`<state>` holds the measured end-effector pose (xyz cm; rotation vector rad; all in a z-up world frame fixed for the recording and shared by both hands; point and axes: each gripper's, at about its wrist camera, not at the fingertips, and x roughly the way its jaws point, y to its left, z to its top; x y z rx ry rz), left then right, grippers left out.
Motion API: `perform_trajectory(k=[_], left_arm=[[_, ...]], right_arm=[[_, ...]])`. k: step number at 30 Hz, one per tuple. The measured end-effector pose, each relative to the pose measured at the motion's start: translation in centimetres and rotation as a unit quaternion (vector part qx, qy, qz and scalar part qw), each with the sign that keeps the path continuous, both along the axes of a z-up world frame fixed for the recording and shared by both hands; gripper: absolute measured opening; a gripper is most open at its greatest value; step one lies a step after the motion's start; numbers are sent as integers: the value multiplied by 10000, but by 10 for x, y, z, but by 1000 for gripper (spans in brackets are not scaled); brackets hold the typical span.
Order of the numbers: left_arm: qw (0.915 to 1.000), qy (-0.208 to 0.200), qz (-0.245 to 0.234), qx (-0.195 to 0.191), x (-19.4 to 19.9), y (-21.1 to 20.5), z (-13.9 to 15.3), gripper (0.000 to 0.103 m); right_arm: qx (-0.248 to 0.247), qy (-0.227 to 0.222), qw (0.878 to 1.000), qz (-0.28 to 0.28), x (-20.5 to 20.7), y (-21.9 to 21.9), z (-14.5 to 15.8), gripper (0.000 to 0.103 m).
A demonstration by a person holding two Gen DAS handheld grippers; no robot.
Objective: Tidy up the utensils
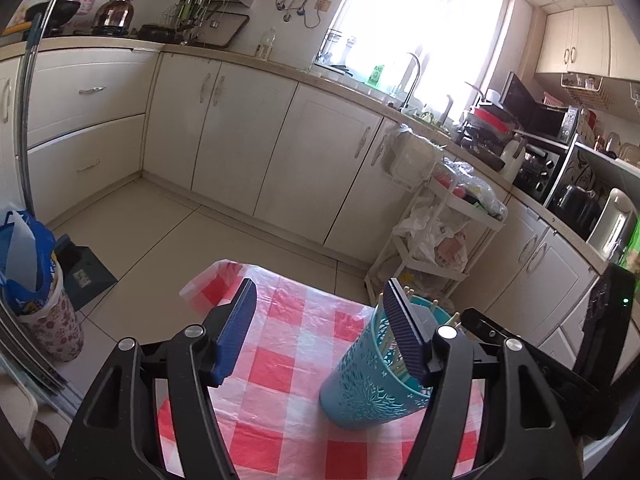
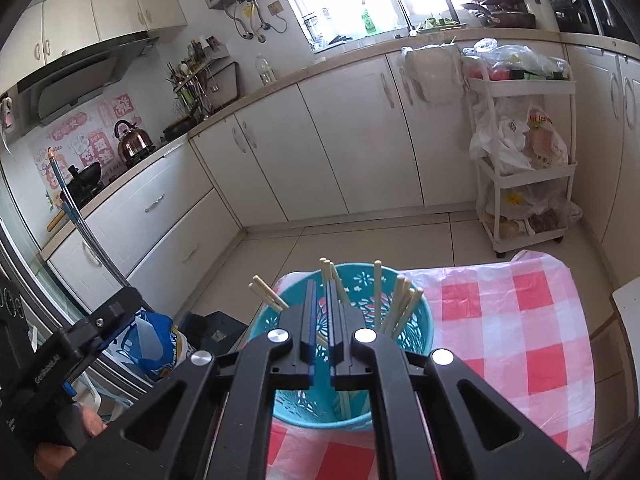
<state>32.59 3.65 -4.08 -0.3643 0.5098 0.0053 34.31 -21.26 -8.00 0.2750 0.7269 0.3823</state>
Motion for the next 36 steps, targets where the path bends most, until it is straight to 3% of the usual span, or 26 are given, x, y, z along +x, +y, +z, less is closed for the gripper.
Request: perform_trajectory(k=[7, 11, 14, 16, 18, 29, 36], left_arm=[[9970, 267, -69, 720, -7, -26, 2, 83], [9937, 276, -128, 1080, -38, -44, 6, 92], [9914, 282, -212, 1259, -66, -53, 11, 95], [9894, 290, -296, 1388, -88, -59, 13, 95], [9878, 312, -363, 1480, -108, -62, 16, 95], [9860, 515, -462, 1516, -206, -57, 22, 95], [9866, 588, -358, 1480, -257, -50, 45, 95]], right_arm=[[-305, -165, 9994, -77, -78, -8, 7, 8], [-490, -238, 9981, -275, -128, -17, 13, 45], [-514, -218, 9979, -326, -159, -20, 18, 47], [-519, -195, 9977, -400, -178, -22, 22, 57], [-531, -204, 9974, -433, -196, -23, 27, 60], [-570, -91, 9963, -639, -272, -24, 48, 75], [-629, -44, 9961, -613, -321, -17, 66, 90]])
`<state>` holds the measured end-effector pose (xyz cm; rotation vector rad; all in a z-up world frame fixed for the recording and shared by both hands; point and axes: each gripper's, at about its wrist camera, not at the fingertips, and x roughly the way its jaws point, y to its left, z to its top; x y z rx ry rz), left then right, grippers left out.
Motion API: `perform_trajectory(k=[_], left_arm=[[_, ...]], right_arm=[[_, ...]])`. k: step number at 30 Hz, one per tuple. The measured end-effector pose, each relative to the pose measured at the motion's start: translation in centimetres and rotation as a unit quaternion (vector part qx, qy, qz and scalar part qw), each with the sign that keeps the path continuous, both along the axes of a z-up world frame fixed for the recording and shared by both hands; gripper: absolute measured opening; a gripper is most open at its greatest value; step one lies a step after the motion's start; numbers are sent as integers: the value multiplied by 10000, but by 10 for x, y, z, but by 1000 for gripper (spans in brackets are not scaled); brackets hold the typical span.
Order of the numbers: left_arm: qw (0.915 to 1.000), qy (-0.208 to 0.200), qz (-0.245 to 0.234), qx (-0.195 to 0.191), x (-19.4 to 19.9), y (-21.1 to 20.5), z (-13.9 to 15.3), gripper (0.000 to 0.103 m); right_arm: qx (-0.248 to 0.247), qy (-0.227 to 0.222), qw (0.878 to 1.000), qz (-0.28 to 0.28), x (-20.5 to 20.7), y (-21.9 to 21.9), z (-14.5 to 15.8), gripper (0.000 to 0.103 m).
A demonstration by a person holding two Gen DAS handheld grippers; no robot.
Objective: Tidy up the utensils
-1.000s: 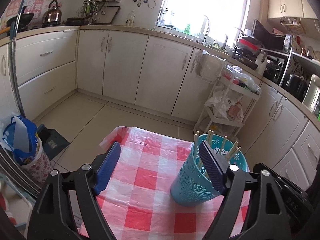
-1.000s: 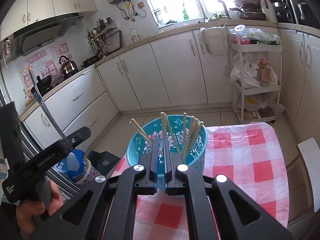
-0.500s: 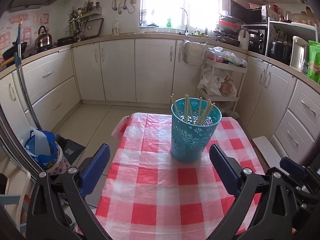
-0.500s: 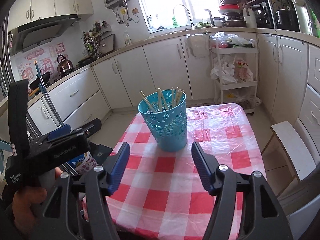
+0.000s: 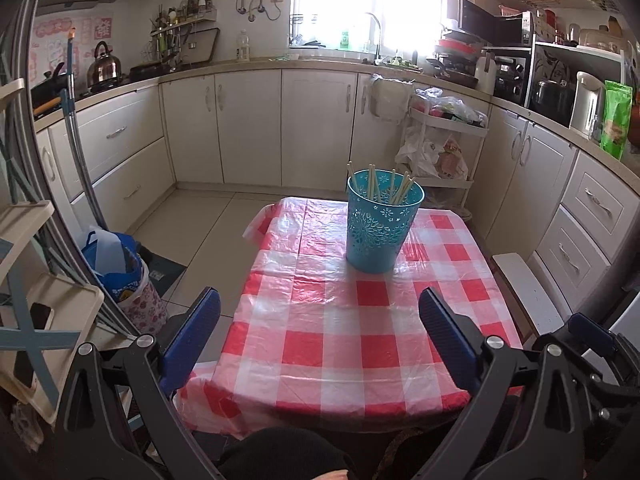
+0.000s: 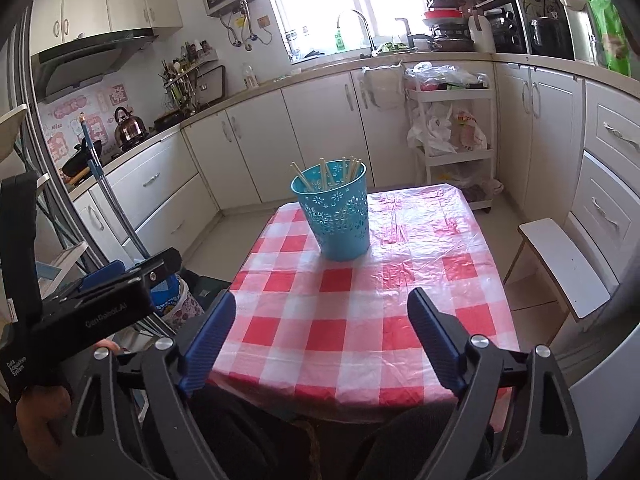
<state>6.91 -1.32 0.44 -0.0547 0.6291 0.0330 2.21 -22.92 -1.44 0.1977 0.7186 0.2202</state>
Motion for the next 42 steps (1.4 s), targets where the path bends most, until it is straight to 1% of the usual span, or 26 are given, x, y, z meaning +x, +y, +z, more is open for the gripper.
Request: perform_trajectory(k=[5, 10, 13, 17, 19, 23, 27, 31, 36, 42], left_arm=[[9998, 159, -19, -149, -37, 5, 16, 95], [9998, 175, -92, -72, -79, 6, 22, 95], [9998, 188, -39, 46, -101, 6, 22, 95], [9999, 141, -61, -70, -124, 6, 30, 95], [9999, 108, -113, -8, -134, 4, 33, 95], [9998, 76, -197, -18, -144, 2, 32, 95], [10000, 40, -55, -69, -151, 3, 31, 95], [9998, -39, 99, -149, -154, 7, 35, 95], [9998, -66, 109, -151, -156, 10, 39, 95], [10000, -32, 39, -42, -157, 3, 40, 95]], right_arm=[[155, 36, 9998, 101, -38, 0, 19, 95], [290, 244, 9992, 82, -74, -3, 28, 96], [379, 377, 9986, -34, -95, -5, 31, 96], [249, 286, 9993, -65, -119, -2, 38, 96], [208, 220, 9995, -73, -125, 0, 41, 96], [230, 222, 9994, -94, -128, 1, 42, 96], [174, 265, 9995, -60, -129, 3, 42, 96], [159, 194, 9996, -107, -133, 2, 45, 96], [152, 147, 9997, -109, -137, 1, 47, 96], [143, 113, 9998, -101, -138, 0, 49, 96]])
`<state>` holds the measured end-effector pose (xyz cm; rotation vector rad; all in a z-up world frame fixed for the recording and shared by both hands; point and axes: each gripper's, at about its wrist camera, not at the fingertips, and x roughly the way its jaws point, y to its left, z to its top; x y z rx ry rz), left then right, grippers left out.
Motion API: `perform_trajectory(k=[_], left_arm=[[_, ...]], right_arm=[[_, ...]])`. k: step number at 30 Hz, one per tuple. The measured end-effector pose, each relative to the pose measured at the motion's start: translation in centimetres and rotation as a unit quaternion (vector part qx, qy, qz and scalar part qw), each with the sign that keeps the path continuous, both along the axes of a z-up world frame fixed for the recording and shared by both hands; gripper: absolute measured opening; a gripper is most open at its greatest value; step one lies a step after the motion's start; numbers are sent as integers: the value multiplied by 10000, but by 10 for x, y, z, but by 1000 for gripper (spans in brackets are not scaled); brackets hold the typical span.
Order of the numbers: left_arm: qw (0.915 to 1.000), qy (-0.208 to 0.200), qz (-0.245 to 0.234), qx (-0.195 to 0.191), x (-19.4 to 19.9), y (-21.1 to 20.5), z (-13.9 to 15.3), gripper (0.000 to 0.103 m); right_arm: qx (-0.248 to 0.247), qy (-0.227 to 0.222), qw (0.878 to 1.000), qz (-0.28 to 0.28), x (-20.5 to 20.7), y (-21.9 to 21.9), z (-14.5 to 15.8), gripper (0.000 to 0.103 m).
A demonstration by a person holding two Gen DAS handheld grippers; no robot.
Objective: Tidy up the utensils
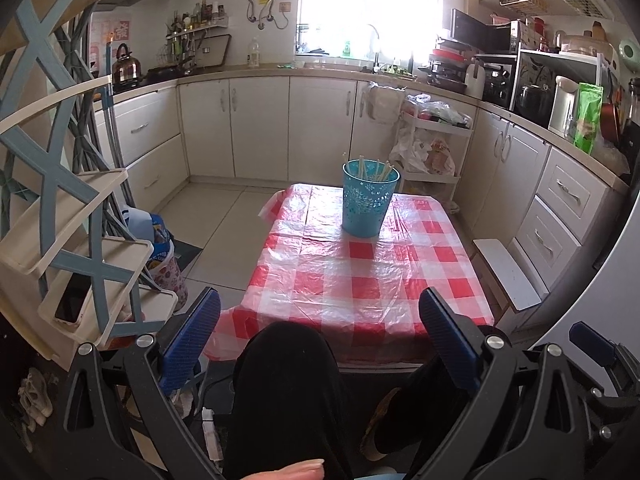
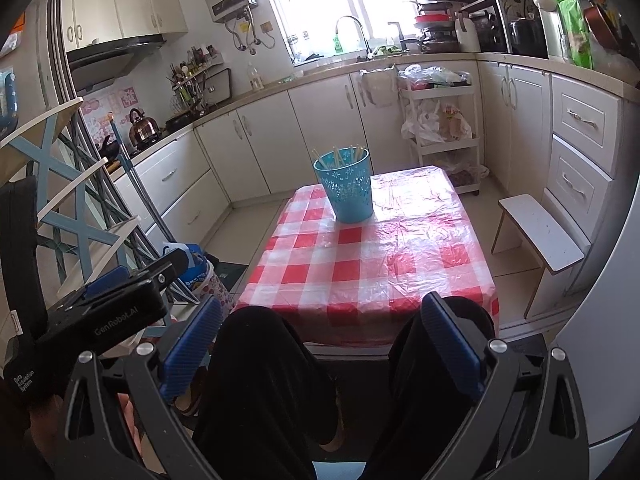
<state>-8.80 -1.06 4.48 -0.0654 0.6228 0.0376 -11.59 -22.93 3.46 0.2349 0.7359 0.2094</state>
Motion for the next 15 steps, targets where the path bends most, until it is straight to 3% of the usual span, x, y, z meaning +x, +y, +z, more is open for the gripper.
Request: perform_trajectory(k=[15], left_arm=[[10000, -30, 15, 50, -4, 0, 0, 95]], right_arm=[[8, 25, 10000, 11, -2, 0, 3, 96]])
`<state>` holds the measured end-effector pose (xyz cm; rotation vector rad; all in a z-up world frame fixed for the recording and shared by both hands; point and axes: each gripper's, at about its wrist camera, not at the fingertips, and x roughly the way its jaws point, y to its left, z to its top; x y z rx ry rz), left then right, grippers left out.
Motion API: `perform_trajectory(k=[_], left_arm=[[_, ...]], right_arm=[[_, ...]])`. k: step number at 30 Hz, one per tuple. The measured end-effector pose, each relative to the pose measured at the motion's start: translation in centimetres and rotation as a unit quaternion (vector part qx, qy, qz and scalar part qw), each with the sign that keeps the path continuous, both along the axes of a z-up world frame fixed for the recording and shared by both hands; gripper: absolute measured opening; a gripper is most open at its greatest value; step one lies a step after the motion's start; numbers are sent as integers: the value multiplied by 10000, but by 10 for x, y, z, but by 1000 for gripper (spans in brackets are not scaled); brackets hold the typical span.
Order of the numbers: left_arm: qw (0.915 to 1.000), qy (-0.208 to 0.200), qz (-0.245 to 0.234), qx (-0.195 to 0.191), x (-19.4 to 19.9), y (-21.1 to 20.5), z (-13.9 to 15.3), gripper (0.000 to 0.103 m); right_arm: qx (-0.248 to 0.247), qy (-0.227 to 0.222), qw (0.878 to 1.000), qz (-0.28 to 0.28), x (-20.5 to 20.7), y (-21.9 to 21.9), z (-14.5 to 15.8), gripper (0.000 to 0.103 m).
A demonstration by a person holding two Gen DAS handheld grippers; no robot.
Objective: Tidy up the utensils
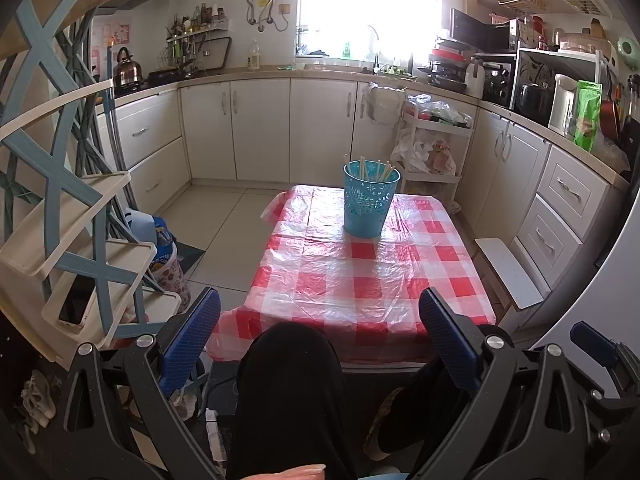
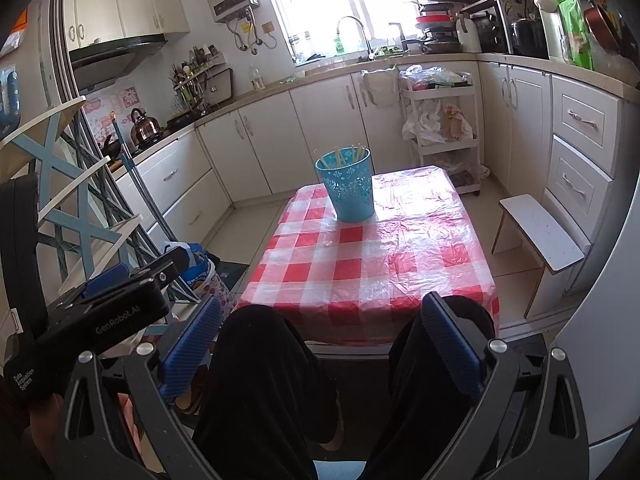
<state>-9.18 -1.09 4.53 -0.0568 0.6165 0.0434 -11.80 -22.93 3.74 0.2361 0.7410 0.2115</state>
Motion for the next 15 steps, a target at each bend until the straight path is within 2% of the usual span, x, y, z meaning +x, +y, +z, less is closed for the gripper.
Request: perform_trajectory(k=[9, 12, 15], left_arm=[[10000, -18, 40, 11, 2, 5, -1, 95], [9999, -85, -78, -127, 3, 10, -5, 95], [9999, -89, -119, -15, 6, 8, -8, 95]], right_arm=[[-20, 29, 10000, 14, 0, 2, -4, 96], [-23, 113, 9999, 27, 4, 2, -10, 96], [-30, 163, 9999, 49, 8, 3, -14, 96]])
